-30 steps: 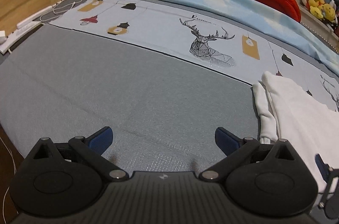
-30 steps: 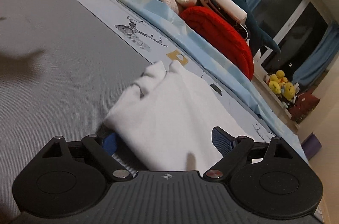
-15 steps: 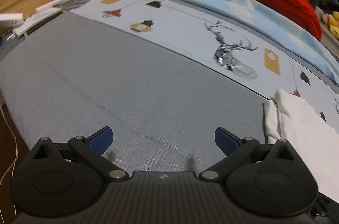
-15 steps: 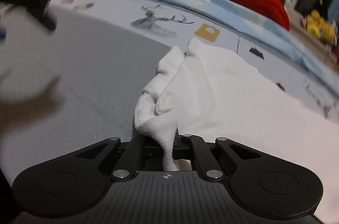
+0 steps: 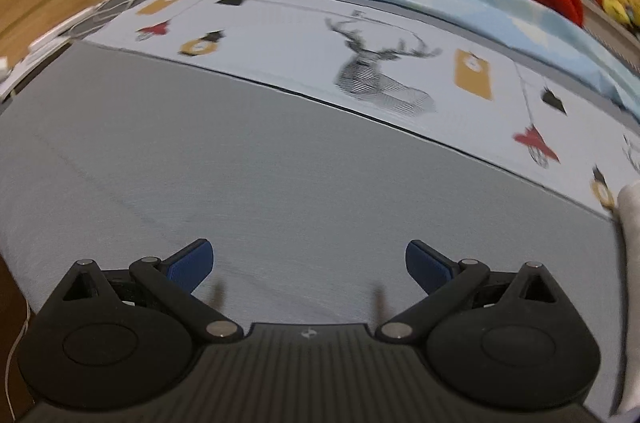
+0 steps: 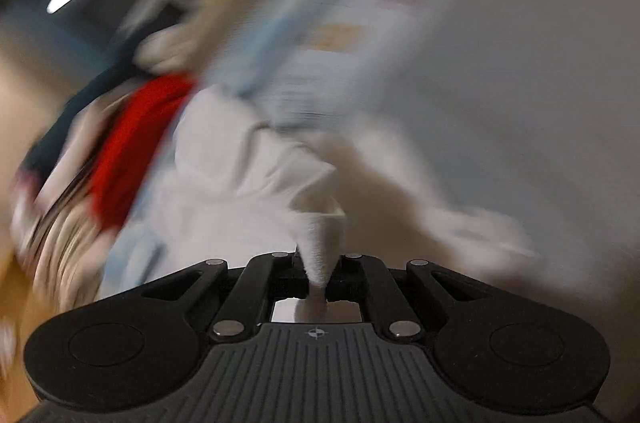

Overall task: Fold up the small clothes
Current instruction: 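Pinch the folded shirt edge with the right gripper and fold it over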

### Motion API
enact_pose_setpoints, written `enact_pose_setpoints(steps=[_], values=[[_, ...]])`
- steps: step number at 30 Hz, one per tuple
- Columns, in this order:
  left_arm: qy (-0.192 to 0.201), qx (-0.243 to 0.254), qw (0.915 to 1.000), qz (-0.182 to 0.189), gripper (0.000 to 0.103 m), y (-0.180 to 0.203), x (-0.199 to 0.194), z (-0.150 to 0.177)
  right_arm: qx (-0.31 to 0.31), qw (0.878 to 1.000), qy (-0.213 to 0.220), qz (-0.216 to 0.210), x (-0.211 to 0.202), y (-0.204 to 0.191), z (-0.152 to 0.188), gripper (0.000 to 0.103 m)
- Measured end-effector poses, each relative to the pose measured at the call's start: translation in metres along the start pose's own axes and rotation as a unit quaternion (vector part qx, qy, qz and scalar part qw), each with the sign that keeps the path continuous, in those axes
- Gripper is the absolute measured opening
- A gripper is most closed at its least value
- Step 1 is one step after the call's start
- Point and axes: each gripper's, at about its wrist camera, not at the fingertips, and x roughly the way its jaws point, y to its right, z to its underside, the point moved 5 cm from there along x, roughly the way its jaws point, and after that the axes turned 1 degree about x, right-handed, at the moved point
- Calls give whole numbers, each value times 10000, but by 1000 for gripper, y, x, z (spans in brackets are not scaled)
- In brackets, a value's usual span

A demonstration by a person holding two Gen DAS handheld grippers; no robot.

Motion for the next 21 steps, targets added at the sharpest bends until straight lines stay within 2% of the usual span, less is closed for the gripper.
enact_pose_setpoints(steps=[1, 3, 6, 11, 14, 15, 16, 17, 18, 19, 21], values=[[-7, 79, 10000, -10, 103, 5, 1, 2, 377, 9990, -27, 237, 5, 34, 1, 3], [-30, 185, 9998, -28, 103, 13, 4, 5, 1056, 9940, -63, -263, 9, 54, 1, 5], [-69, 214, 9997, -71, 103, 16, 7, 8, 280, 9993, -26, -260, 7, 34, -3, 9], [-18, 327, 9995, -33, 103, 25, 6, 10, 531, 9983, -198, -163, 7, 42, -4, 10], [138, 639, 9978, -95, 103, 38, 1, 13, 106, 9994, -165, 275, -8, 35, -10, 19], [191, 777, 9967, -135, 103, 43, -1, 14, -153, 9987, -82, 471, -18, 29, -9, 28], [247, 886, 9956, -159, 103, 48, -3, 14, -519, 9965, 19, 653, -23, 19, -8, 45], [313, 993, 9944, -165, 103, 52, -5, 15, -895, 9927, 109, 806, -29, 11, -5, 56], [375, 1091, 9932, -166, 103, 56, -7, 16, -1321, 9851, 277, 1063, -35, 2, -1, 79], [418, 1160, 9922, -167, 103, 60, -8, 17, -1651, 9762, 466, 1327, -42, -2, 2, 90], [450, 1235, 9913, -105, 103, 66, -10, 18, -2306, 9562, 721, 1651, -50, -10, 9, 89]])
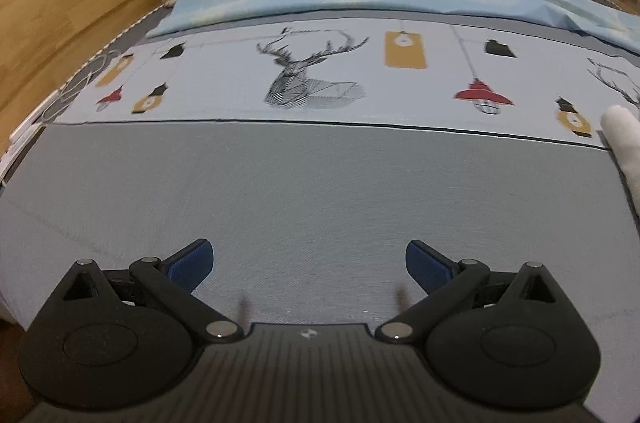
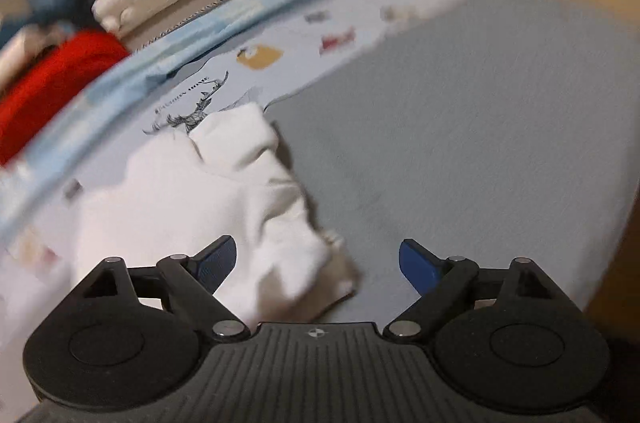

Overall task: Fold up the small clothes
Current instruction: 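Pinch the folded shirt edge with the right gripper and fold it over, then open the right gripper and release the folded white shirt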

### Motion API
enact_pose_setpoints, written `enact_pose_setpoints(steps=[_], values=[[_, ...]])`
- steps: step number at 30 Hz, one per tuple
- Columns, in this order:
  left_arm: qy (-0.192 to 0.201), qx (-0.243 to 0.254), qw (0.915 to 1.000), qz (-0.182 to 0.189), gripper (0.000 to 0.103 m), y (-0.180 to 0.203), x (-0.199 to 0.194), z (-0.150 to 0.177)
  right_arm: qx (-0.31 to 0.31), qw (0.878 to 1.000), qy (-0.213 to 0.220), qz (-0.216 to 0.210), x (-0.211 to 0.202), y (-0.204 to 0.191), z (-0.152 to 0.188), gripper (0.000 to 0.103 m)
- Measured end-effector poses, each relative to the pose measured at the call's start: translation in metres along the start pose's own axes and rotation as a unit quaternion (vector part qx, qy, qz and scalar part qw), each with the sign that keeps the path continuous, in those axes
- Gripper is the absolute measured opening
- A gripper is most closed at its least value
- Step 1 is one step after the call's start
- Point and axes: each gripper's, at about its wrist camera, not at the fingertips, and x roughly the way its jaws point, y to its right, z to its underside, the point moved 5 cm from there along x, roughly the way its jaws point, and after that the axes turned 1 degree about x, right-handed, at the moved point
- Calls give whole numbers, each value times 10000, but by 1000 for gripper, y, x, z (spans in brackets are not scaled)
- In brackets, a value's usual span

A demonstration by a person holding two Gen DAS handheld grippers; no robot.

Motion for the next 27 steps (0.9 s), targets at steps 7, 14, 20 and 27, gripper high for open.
enact_pose_setpoints(steps=[7, 14, 20, 27], values=[[53, 148, 9997, 162, 103, 11, -4, 1, -230, 9994, -265, -60, 14, -6, 2, 89], [-20, 60, 9996, 275, 103, 13, -4, 1, -146, 9972, -720, -148, 34, -7, 17, 89], [5, 129, 9995, 303, 103, 18, -5, 1, -215, 9974, -667, -174, 36, -9, 19, 89], [-19, 166, 9993, 322, 103, 25, -4, 1, 177, 9965, -748, -318, 26, -3, 23, 89]])
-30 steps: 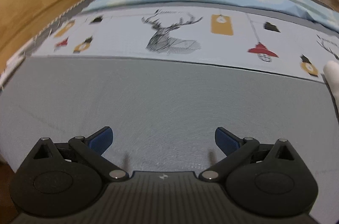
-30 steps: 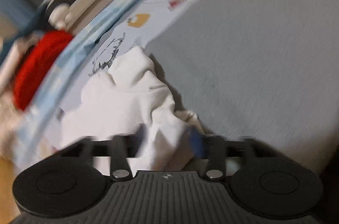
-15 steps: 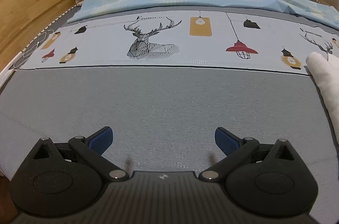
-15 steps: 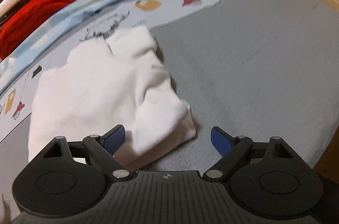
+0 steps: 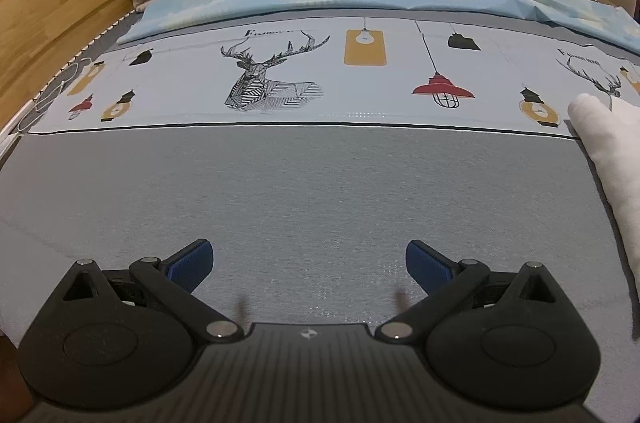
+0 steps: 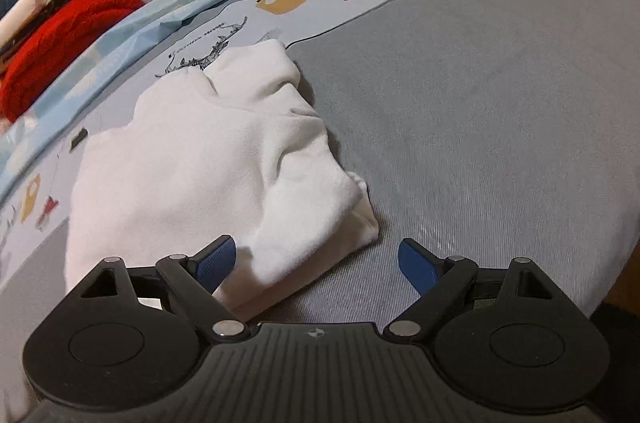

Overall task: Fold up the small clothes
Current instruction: 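Open the right gripper and release the folded white shirt, then grasp the shirt bundle with both grippers and fold it in half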

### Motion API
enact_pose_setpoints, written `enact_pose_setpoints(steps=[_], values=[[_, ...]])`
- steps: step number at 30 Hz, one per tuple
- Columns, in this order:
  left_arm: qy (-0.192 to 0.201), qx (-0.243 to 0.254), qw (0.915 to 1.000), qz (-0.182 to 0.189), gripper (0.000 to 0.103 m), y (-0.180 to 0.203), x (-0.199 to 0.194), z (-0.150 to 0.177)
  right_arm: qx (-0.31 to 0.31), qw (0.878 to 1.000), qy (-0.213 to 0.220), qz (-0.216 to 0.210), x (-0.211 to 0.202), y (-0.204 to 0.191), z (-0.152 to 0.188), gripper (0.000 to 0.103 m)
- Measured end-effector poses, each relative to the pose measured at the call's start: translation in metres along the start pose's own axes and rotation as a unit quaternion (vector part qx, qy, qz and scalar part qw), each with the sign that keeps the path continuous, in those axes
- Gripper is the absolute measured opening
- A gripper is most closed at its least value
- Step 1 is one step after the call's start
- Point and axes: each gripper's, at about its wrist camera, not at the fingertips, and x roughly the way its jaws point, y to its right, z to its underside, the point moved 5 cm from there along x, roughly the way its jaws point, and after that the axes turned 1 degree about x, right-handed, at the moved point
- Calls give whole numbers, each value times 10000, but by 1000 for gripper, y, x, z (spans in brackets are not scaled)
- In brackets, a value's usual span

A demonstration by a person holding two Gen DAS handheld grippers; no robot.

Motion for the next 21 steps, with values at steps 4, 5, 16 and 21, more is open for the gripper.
enact_pose_setpoints(steps=[4, 5, 16, 21], values=[[-73, -219, 9991, 354, 103, 7, 0, -9, 488, 9987, 100, -68, -13, 5, 16, 89], [-43, -288, 9983, 501, 103, 10, -2, -14, 518, 9985, 97, -149, -16, 4, 21, 89], [10, 371, 9575, 2860, 103, 150, 6, -119, 833, 9866, -221, -1385, -16, -17, 39, 92], [-512, 775, 9353, 3413, 103, 238, 50, -132, 996, 9821, -196, -1586, -10, -20, 38, 95]])
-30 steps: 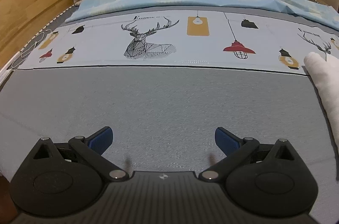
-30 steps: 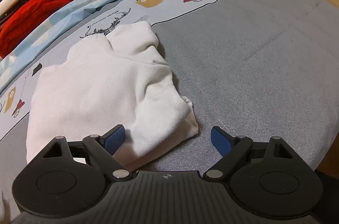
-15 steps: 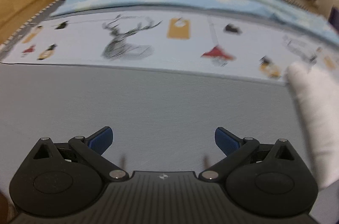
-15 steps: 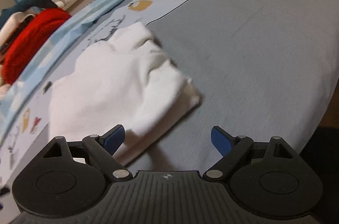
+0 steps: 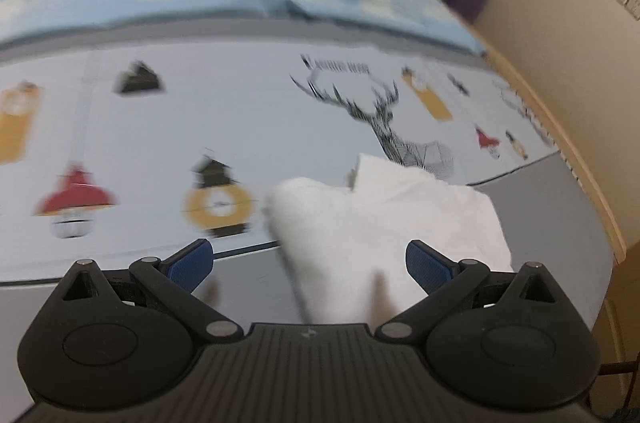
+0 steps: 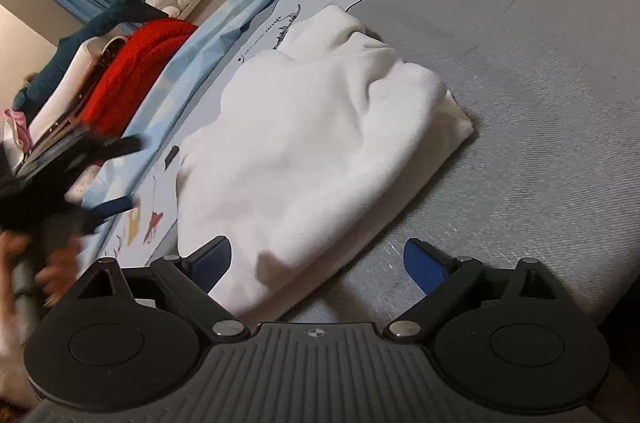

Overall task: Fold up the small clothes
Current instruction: 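Grasp the shirt bundle with both grippers and fold it in half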

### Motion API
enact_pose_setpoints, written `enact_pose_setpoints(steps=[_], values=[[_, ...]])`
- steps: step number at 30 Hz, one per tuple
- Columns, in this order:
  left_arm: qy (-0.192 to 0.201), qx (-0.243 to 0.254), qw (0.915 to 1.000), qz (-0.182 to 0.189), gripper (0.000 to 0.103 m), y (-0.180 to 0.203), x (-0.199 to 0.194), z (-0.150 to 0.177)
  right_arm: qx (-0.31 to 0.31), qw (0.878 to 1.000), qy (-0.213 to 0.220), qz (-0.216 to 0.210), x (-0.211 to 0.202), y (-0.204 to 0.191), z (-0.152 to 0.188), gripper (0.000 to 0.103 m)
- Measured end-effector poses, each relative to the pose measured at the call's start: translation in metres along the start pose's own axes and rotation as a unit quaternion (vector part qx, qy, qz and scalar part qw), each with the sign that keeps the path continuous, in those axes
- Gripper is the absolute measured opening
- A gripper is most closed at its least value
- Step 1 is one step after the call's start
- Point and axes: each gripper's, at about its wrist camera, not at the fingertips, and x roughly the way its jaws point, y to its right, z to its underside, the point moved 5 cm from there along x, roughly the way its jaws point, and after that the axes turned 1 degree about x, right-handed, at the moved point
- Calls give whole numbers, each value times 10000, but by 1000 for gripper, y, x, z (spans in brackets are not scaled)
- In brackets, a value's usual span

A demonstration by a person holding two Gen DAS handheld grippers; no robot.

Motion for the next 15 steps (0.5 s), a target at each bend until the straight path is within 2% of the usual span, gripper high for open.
enact_pose_setpoints(steps=[4, 5, 7, 8, 9, 10, 11, 13, 15], values=[[-556, -367, 9978, -4, 102, -6, 67, -4, 21, 10000, 42, -85, 7, -1, -3, 99], [-537, -528, 9971, 66, 95, -9, 76, -5, 71, 9999, 59, -123, 9, -1, -5, 100], [-257, -661, 9972, 251, 66, -10, 81, -11, 112, 9997, 62, -186, 15, -2, -10, 100], [-248, -683, 9967, 359, 42, -9, 83, -15, 116, 9997, 86, -197, 16, -2, -12, 97], [-221, -708, 9964, 409, 25, -10, 84, -18, 119, 9997, 150, -153, 17, -1, -15, 70], [-237, -677, 9964, 461, 23, -9, 85, -21, 105, 9998, 186, 46, 20, 2, -19, 19], [-230, -598, 9969, 466, 19, -9, 86, -23, 165, 9997, 39, 168, 27, 8, -23, 16], [-187, -436, 9980, 421, 16, -6, 84, -25, 628, 9979, -140, 82, 34, 16, -37, 14], [-35, -381, 9988, 316, 15, -10, 78, -26, 305, 9991, -7, 280, 42, 7, -55, 13]])
